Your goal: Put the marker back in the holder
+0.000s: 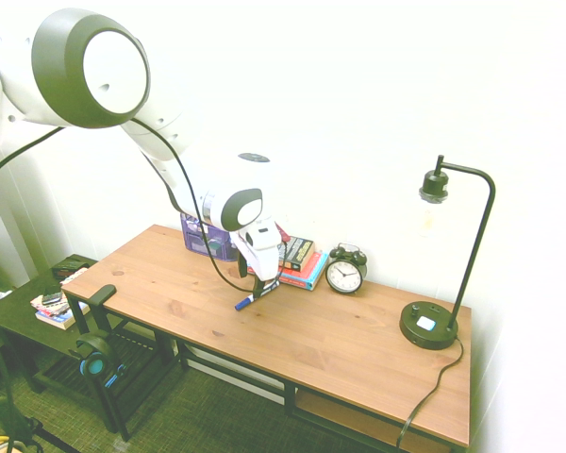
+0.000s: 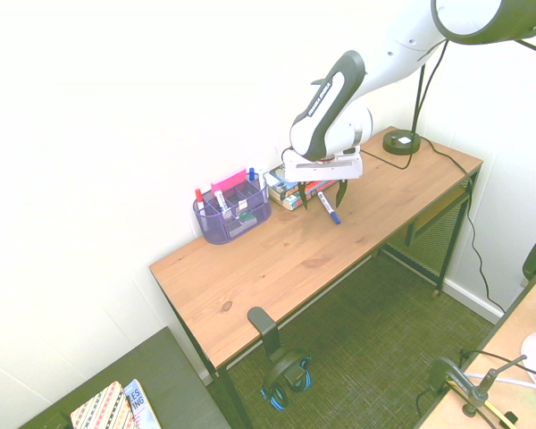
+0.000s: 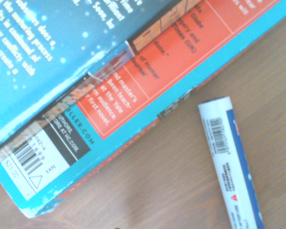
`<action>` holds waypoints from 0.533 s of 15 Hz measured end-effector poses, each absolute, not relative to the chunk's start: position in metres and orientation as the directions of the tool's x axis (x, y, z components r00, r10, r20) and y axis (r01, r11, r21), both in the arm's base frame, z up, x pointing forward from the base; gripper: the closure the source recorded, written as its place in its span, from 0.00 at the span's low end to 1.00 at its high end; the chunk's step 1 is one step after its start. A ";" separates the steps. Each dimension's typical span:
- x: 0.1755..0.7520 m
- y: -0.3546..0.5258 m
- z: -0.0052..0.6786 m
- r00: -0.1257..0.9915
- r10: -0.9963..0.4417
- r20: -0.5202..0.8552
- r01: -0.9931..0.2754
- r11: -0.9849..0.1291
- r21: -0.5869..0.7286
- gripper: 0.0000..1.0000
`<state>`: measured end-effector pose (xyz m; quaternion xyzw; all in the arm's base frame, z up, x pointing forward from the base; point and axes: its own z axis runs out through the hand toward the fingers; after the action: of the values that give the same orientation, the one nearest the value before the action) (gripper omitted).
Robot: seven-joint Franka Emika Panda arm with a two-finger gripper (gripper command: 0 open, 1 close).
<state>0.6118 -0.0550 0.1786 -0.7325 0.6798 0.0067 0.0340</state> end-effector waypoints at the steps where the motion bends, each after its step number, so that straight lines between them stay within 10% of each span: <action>1: 0.611 -0.059 0.178 0.074 -0.996 -0.055 -0.997 -0.071 -0.040 0.00; 2: 0.611 -0.061 0.176 0.073 -0.996 -0.055 -0.997 -0.071 -0.038 0.00; 3: 0.611 -0.062 0.174 0.075 -0.996 -0.057 -0.997 -0.073 -0.037 1.00; 8: 0.616 -0.062 0.169 0.081 -0.995 -0.059 -0.996 -0.079 -0.037 1.00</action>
<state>0.6157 -0.0622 0.1690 -0.7345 0.6777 0.0091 0.0336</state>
